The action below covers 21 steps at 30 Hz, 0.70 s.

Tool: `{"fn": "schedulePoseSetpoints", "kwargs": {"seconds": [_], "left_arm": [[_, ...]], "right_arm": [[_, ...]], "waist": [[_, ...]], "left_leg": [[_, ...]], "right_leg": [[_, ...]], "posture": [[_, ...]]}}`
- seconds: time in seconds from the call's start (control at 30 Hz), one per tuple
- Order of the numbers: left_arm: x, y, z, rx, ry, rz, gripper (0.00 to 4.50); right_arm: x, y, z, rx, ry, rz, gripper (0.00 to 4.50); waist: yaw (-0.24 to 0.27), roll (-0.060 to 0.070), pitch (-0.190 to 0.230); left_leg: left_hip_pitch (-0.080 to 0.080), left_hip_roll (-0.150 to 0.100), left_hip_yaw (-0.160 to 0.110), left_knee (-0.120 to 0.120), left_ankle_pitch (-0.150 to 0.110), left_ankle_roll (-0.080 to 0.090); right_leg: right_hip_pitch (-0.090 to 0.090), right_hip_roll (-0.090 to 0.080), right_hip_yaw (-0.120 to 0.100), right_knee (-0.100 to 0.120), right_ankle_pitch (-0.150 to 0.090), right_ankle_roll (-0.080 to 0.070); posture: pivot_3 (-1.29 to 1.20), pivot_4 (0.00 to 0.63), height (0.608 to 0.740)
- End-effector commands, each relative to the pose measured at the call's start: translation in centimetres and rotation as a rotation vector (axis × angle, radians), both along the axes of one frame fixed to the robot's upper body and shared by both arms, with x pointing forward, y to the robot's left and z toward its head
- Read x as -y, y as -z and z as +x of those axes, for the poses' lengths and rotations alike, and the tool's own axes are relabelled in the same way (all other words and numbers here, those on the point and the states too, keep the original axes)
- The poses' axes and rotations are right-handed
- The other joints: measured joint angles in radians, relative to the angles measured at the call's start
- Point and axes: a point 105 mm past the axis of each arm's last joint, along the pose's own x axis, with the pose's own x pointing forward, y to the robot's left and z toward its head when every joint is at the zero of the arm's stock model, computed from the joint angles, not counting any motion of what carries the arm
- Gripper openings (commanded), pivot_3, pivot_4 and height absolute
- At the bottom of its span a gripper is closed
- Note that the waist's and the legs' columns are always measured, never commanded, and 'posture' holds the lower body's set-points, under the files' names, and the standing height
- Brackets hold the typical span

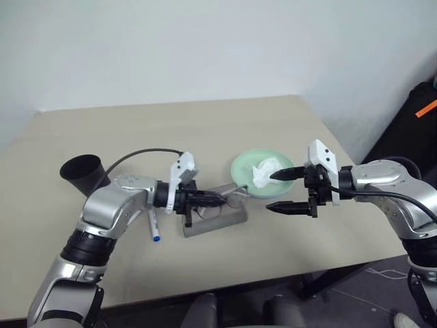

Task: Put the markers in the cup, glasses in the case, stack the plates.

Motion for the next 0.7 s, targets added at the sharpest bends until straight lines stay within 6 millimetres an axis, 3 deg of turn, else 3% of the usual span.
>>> {"fn": "schedulePoseSetpoints", "kwargs": {"seconds": [0.03, 0.27, 0.7], "left_arm": [[-0.4, 0.2, 0.9, 0.037, 0.026, 0.035, 0.02], [-0.3, 2.5, 0.5, 0.016, 0.091, 0.071, 0.02], [-0.4, 3.6, -2.6, -0.110, 0.216, 0.082, 0.02]], "right_arm": [[-0.3, -1.5, 0.3, 0.069, -0.011, 0.014, 4.50], [-0.3, -1.7, 0.3, 0.076, -0.006, 0.017, 4.50], [-0.4, -1.8, 0.5, 0.084, -0.005, 0.013, 4.50]], "waist": [[-0.001, 0.000, 0.000], [0.013, 0.000, 0.000], [0.013, 0.000, 0.000]], "left_leg": [[0.000, 0.000, 0.000, 0.000, 0.000, 0.000], [-0.001, 0.000, 0.000, 0.001, 0.000, 0.000], [-0.001, 0.000, 0.000, 0.001, 0.000, 0.000]], "right_leg": [[0.000, 0.000, 0.000, 0.000, 0.000, 0.000], [0.000, 0.000, 0.000, 0.000, 0.000, 0.000], [-0.001, 0.000, 0.000, 0.001, 0.000, 0.000]], "posture": [[0.00, 0.000, 0.704], [0.00, 0.000, 0.704], [0.00, 0.000, 0.704]]}}
